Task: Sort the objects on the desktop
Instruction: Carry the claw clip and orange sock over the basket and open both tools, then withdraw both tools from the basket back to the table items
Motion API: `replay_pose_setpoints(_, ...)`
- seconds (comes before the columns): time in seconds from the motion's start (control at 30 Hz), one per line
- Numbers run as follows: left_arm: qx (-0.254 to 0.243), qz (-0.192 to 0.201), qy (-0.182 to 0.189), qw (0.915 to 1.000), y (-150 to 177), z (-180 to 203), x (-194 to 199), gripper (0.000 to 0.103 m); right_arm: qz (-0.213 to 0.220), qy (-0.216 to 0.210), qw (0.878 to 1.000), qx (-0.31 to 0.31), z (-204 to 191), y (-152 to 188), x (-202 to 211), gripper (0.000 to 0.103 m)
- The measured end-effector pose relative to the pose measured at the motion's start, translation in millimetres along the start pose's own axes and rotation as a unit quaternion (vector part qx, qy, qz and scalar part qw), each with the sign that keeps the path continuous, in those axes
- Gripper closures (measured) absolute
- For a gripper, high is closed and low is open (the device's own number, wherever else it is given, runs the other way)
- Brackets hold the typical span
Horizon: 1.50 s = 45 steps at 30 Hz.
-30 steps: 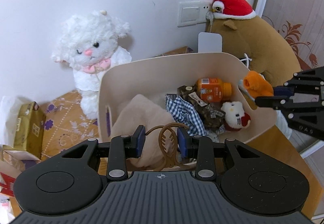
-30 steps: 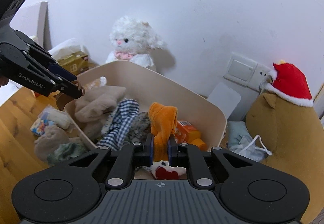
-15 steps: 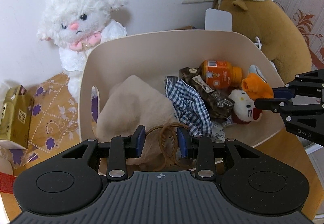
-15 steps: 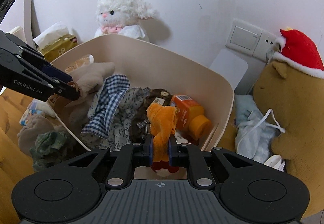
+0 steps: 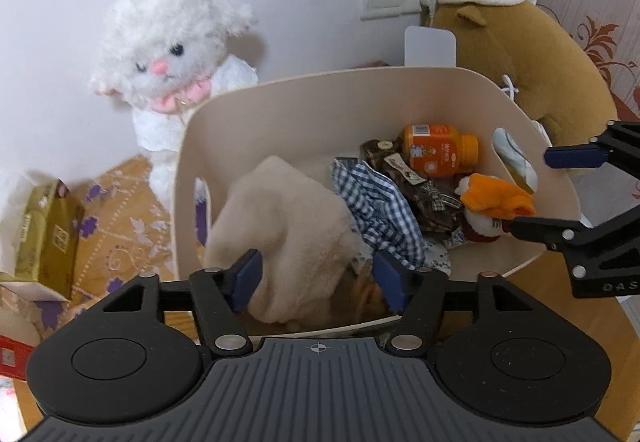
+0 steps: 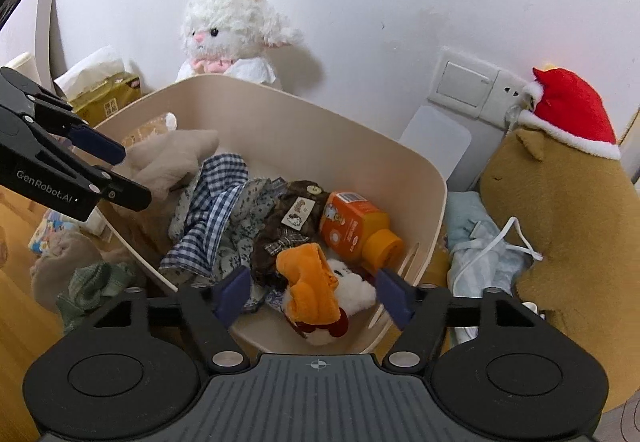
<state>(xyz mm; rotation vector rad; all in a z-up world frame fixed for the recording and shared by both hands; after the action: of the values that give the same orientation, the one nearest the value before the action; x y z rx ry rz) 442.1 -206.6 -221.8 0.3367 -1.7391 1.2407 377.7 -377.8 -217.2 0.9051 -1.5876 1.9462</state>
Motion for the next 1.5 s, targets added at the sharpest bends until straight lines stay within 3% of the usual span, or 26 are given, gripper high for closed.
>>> replay_pose_setpoints(0.43, 0.013, 0.045, -0.02, 0.9987, -1.7, -17.5, 28.1, 0.033, 0.025, 0.021, 0.999, 0.0, -18.8, -2.2, 29.8, 0.006)
replay_pose_setpoints(0.7, 0.02, 0.048, -0.025, 0.9984, 26.4, -43.4, 47.0, 0.032, 0.044, 0.024, 0.999, -0.014, -32.3, 0.7, 46.5, 0.0)
replay_pose_setpoints(1.03, 0.039, 0.002, -0.039, 0.9985, 79.3, -85.9, 48.0, 0.032, 0.02, -0.002, 1.0, -0.001, -66.0, 20.0, 44.1, 0.0)
replay_pose_setpoints(1.3, 0.067, -0.05, -0.012, 0.9964, 111.2, -96.6, 40.9, 0.025, -0.035, -0.021, 0.998, 0.043, -97.3, 48.0, 27.6, 0.0)
replay_pose_setpoints(1.5, 0.04, -0.067, -0.017, 0.9968, 124.2, -93.3, 33.6, 0.025, -0.057, -0.009, 0.995, 0.083, -105.4, 62.5, 18.7, 0.0)
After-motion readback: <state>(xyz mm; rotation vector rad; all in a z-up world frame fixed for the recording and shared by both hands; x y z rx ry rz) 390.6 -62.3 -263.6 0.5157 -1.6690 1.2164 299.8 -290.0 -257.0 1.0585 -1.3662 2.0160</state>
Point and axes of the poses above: each gripper's, at about its wrist camera, not at the fingertips, and x roughly against the way its jaws point, z to its right, y to its underside, the point moved 9 cm from there along -x, roughly the way its jaws point
